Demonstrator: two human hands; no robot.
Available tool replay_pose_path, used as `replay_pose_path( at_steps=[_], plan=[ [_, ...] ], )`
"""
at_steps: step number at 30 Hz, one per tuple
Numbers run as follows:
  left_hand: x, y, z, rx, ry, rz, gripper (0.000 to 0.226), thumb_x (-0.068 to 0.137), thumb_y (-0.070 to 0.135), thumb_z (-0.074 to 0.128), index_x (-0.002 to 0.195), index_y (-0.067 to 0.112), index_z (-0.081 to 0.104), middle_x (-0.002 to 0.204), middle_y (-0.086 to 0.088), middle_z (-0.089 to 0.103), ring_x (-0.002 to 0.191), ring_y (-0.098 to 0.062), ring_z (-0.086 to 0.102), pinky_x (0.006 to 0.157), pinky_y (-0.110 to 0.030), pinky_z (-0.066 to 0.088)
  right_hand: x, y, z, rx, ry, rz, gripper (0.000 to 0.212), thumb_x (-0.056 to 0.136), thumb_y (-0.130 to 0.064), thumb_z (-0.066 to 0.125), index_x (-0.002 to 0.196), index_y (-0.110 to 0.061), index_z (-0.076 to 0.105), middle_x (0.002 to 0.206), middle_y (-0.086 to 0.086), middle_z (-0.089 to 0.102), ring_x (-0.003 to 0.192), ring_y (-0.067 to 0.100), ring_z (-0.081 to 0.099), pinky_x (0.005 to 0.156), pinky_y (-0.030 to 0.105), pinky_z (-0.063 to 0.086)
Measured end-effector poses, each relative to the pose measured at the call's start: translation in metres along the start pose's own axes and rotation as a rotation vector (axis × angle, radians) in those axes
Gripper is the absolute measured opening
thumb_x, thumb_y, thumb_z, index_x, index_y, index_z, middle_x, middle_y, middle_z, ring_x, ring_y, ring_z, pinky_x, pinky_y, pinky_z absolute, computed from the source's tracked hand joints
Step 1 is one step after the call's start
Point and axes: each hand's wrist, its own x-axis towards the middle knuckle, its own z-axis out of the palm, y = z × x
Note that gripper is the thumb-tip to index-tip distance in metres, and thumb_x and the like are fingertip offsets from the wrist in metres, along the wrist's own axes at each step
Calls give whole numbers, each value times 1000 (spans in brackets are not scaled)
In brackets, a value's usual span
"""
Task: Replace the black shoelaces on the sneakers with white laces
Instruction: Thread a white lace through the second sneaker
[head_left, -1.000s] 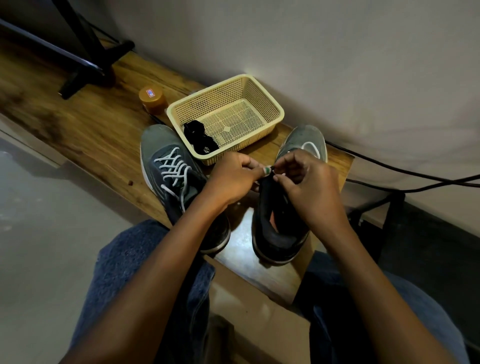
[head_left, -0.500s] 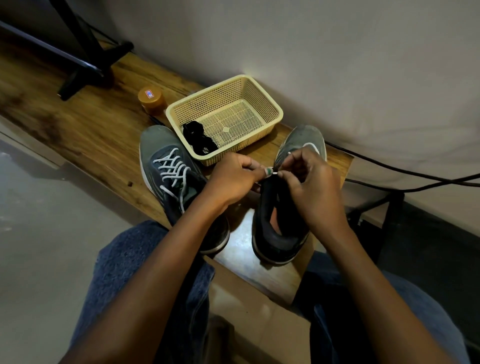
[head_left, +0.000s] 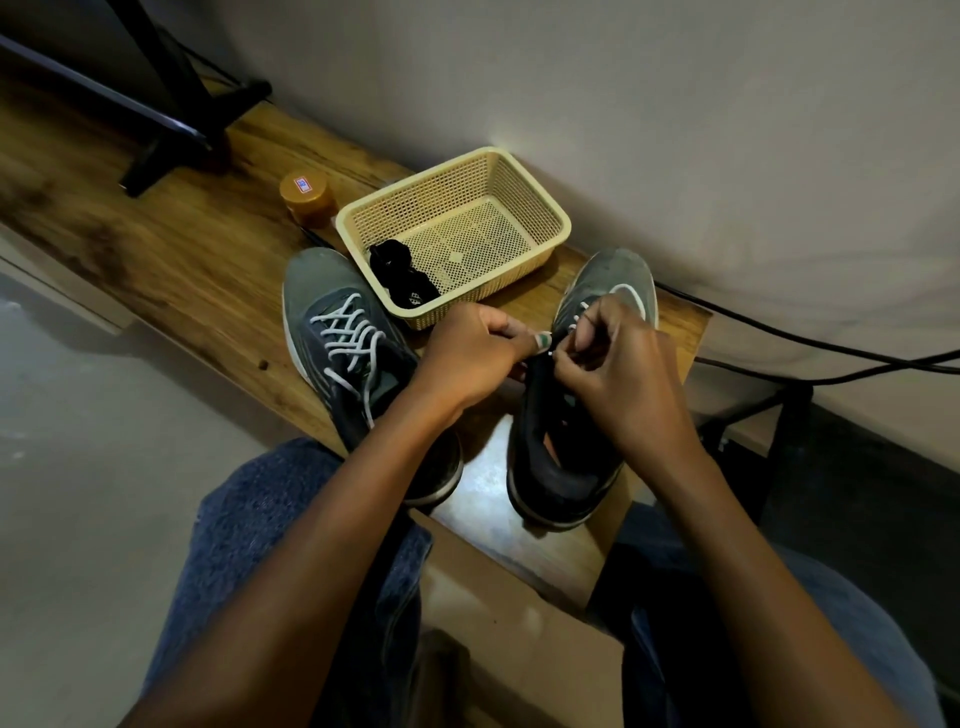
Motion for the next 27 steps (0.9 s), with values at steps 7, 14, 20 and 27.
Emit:
replay_pose_path(
  at_steps=[7,14,20,27],
  plan=[
    [-2,4,-2,-84,-45,-34,11,89,12,66,88,4,73,74,-5,70,61,-9,66,55,-16,50,-3,-1,9,-22,138,-4,43,80,0,62,65,-26,31,64,3,51,63,19,52,58,34,43],
    [-1,4,-5,-136,-73,-86,12,92,5,61,94,-3,70,74,-10,68,52,-5,63,48,-15,48,1,6,-8,52,-19,6,44,81,0,70,63,-20,35,69,4,60,82,6,66,64,21,49],
    [-2,5,-3,-180,-77,-109,14,91,3,61,99,-7,67,76,-13,65,48,-5,62,48,-17,51,1,11,-7,116,-31,-30,47,83,5,67,62,-22,34,71,-1,63,86,-8,65,70,24,55],
    [-2,5,-3,-179,-75,-101,20,91,4,61,105,-10,65,82,-14,65,50,-4,62,49,-15,51,1,12,1,75,66,-75,50,79,5,70,63,-25,32,71,0,60,84,14,67,73,40,54]
  ],
)
